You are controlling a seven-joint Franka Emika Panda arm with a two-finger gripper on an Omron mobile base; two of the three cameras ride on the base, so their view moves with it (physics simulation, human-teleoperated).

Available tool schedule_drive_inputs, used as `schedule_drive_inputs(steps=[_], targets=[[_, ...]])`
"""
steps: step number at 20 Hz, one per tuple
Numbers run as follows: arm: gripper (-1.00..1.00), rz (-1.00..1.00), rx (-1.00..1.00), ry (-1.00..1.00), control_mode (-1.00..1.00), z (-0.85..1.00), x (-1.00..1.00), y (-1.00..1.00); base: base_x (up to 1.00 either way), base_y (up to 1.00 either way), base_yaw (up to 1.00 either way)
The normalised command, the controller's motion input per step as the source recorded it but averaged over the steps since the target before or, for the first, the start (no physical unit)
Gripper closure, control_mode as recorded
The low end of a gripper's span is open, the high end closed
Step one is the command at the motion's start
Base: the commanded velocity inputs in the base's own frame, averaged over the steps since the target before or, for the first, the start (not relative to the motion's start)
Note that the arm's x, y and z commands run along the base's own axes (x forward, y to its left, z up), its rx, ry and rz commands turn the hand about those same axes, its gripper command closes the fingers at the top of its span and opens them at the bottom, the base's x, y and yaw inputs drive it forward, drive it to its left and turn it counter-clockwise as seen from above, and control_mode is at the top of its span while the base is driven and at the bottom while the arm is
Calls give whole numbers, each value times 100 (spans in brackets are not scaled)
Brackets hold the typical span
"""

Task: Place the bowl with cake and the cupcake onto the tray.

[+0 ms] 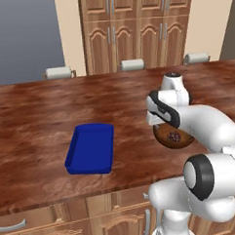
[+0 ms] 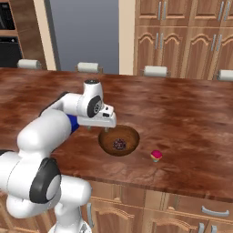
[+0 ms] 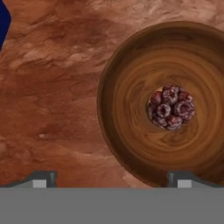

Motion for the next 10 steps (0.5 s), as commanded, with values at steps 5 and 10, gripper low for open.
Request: schedule_drive_inputs(steps=[5, 10], targets=[[-100, 0, -1, 0, -100, -22, 11, 0, 0, 0, 0], [-100, 0, 0, 0, -100, -23, 7, 0, 0, 0, 0]])
